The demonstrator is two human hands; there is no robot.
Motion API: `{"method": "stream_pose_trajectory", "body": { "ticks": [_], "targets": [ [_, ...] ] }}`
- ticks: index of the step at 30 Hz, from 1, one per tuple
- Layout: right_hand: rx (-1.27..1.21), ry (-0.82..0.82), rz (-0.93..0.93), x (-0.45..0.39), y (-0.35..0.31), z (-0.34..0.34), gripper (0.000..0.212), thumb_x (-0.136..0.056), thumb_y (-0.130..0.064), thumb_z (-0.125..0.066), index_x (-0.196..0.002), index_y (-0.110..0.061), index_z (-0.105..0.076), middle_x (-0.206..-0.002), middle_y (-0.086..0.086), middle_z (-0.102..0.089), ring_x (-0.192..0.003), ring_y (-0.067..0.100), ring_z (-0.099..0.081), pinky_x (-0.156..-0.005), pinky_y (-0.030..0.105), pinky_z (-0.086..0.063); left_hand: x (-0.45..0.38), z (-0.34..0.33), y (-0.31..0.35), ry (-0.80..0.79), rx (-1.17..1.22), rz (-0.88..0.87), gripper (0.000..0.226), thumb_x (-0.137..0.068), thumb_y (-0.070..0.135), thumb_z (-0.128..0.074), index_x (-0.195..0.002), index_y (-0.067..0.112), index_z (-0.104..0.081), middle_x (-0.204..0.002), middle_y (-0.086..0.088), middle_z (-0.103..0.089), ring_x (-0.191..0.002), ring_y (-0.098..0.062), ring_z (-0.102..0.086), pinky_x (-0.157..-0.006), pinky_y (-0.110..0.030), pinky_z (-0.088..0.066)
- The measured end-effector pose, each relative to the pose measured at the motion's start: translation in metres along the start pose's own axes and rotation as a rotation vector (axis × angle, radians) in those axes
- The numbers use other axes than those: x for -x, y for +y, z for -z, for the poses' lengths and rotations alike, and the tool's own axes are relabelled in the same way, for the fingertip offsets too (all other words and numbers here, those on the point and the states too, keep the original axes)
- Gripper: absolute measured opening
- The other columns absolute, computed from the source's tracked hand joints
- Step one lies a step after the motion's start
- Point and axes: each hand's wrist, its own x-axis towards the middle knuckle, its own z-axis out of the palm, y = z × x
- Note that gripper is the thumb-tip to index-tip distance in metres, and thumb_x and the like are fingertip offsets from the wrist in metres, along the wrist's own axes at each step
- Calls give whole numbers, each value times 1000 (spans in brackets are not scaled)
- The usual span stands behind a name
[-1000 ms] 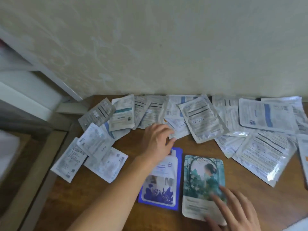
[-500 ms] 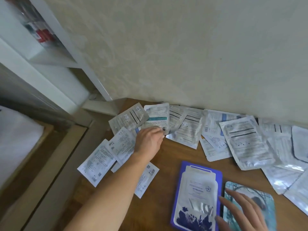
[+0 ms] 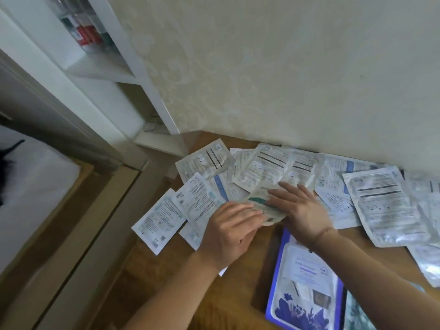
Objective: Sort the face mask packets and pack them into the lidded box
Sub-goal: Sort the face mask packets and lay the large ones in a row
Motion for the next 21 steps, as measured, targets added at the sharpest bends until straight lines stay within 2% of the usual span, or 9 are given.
{"method": "stream_pose_trajectory", "body": {
  "ticks": [3, 5, 7, 8, 10, 12, 15, 19, 21],
  "targets": [
    [-27, 91, 30, 7, -2, 8, 27, -85, -22, -65, -112, -24, -70, -115, -4, -71, -118, 26, -61, -103, 54, -41, -9, 6, 8, 80, 38, 86, 15, -92, 12, -68, -104, 7, -76, -104, -3, -75, -103, -13, -68, -81, -34, -56],
    [-81, 160, 5, 19, -12, 32, 26, -90, -27, -54, -106, -18, -73, -105, -1, -73, -107, 23, -67, -96, 49, -48, -30, 17, 20, 178, 122, 141, 13, -93, 12, -66, -97, 4, -76, -95, -4, -76, -92, -11, -70, -71, -30, -57],
    [-248, 185, -157, 40, -28, 70, 22, -91, -30, -58, -101, -15, -71, -88, -3, -75, -82, 13, -70, -74, 30, -56, -66, 26, 35, 222, 213, 185, 15, -93, 15, -65, -95, 4, -75, -88, -3, -75, -82, -9, -70, -65, -23, -57],
    [-416, 159, -308, 54, -36, 89, 16, -91, -29, -64, -100, -18, -69, -81, -7, -74, -73, 5, -68, -64, 19, -53, -87, 27, 43, 196, 259, 218, 15, -92, 17, -65, -94, 5, -75, -86, -2, -75, -78, -8, -69, -64, -21, -56],
    [-910, 125, -604, 90, -47, 112, 15, -83, -17, -69, -97, -17, -64, -78, -1, -74, -68, 5, -69, -53, 16, -53, -129, 18, 58, 30, 392, 349, 12, -90, 20, -69, -93, 10, -76, -84, 3, -75, -72, -7, -67, -64, -23, -54],
    [-1210, 180, -806, 131, -52, 125, 31, -76, -8, -66, -106, -13, -61, -86, 16, -73, -65, 26, -71, -44, 31, -55, -159, -6, 75, -236, 543, 490, 12, -86, 21, -73, -96, 14, -76, -87, 3, -76, -75, -7, -68, -72, -26, -55],
    [-1365, 282, -1041, 180, -60, 130, 46, -74, -4, -62, -119, -9, -55, -85, 27, -70, -58, 45, -65, -37, 35, -49, -166, -58, 111, -603, 684, 551, 21, -85, 17, -75, -106, 18, -72, -91, -1, -75, -73, -4, -67, -72, -21, -50],
    [-1353, 327, -1269, 241, -61, 107, 40, -85, 7, -60, -121, -9, -53, -84, 23, -73, -52, 40, -64, -35, 32, -49, -141, -118, 157, -963, 662, 471, 31, -88, 13, -72, -118, 17, -68, -96, -7, -75, -91, -17, -70, -89, -28, -51],
    [-1348, 333, -1329, 258, -62, 95, 36, -87, 9, -58, -117, -12, -54, -80, 20, -73, -50, 37, -65, -34, 31, -49, -131, -135, 167, -1049, 615, 455, 32, -86, 16, -74, -118, 18, -68, -88, -2, -76, -91, -11, -68, -94, -29, -47]
  ]
}}
